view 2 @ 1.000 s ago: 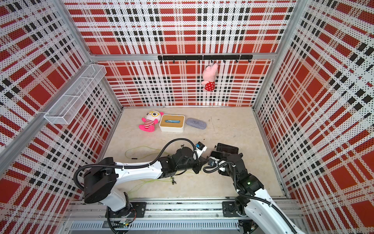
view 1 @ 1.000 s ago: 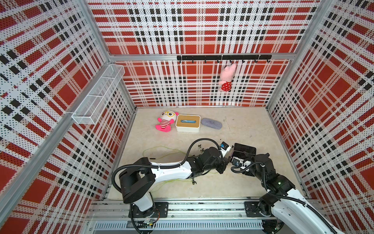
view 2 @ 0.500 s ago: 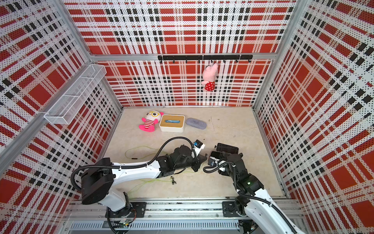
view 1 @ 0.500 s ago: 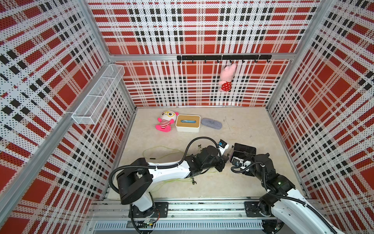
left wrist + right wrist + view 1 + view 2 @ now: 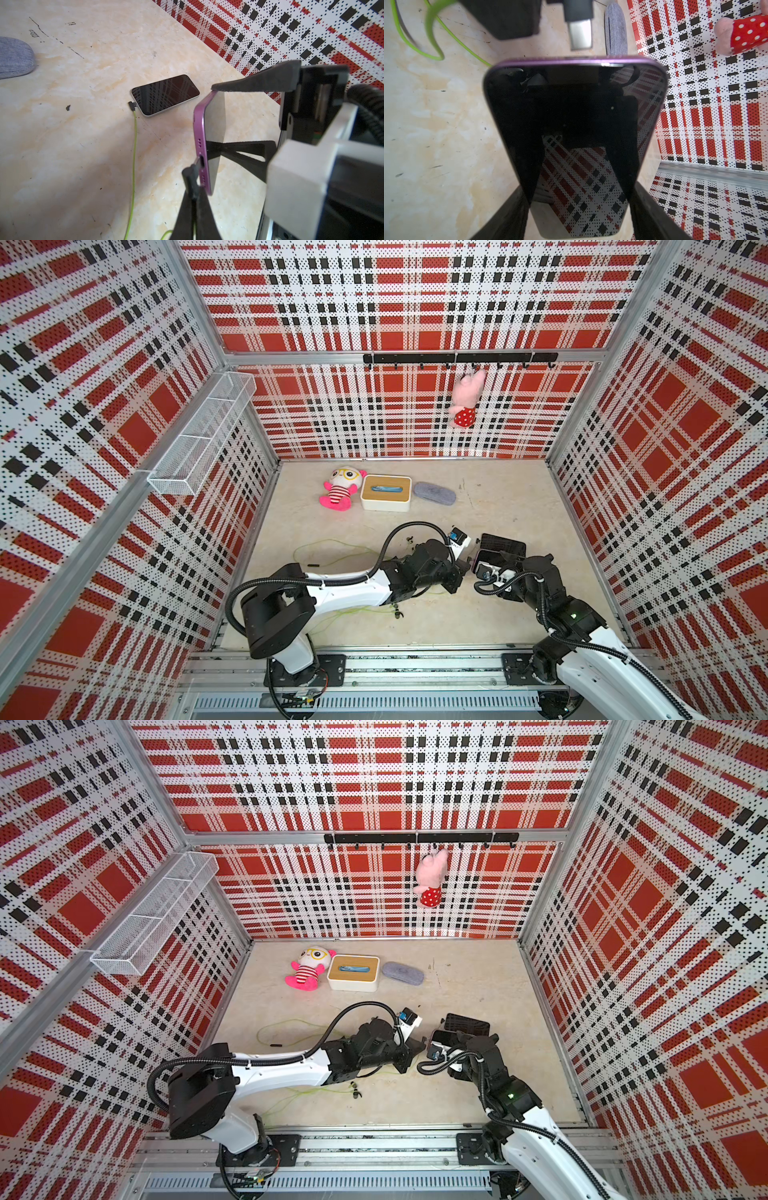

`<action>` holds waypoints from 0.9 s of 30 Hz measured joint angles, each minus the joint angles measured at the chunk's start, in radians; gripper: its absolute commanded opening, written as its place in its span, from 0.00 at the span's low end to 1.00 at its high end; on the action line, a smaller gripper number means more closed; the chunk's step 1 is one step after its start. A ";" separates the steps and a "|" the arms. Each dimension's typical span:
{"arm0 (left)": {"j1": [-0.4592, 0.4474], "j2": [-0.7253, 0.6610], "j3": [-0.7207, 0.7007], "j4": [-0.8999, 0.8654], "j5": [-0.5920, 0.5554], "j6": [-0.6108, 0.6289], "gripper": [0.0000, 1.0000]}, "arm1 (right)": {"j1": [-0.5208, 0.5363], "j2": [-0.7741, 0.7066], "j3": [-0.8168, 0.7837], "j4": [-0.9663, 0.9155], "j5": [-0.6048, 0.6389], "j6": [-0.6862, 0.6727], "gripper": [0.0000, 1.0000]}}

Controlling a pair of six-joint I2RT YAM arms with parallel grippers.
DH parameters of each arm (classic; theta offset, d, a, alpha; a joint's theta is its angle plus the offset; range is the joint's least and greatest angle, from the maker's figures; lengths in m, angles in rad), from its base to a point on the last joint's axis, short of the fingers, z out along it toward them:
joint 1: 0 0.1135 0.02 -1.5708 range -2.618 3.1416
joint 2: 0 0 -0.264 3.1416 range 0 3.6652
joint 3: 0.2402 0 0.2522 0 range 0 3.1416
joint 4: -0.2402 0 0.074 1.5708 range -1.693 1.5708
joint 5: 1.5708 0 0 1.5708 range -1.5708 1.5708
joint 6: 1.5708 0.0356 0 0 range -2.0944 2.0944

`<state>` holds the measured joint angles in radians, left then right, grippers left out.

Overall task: Plug wired earphones into phones
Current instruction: Insert the wired earphone into the phone.

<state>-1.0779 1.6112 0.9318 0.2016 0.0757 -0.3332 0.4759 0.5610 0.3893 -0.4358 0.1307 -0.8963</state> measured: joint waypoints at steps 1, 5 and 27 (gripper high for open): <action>0.000 0.000 0.000 0.000 0.000 0.000 0.00 | 0.000 0.000 0.000 0.000 0.000 0.000 0.40; -0.001 0.000 0.000 0.000 0.005 0.000 0.00 | 0.000 0.000 0.000 0.000 0.000 0.000 0.41; -0.003 0.040 0.045 -0.058 0.018 0.033 0.00 | 0.002 0.012 0.000 -0.002 0.018 -0.017 0.41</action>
<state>-1.0805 1.6516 0.9764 0.1432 0.0937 -0.3000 0.4782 0.5732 0.3893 -0.4381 0.1490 -0.9134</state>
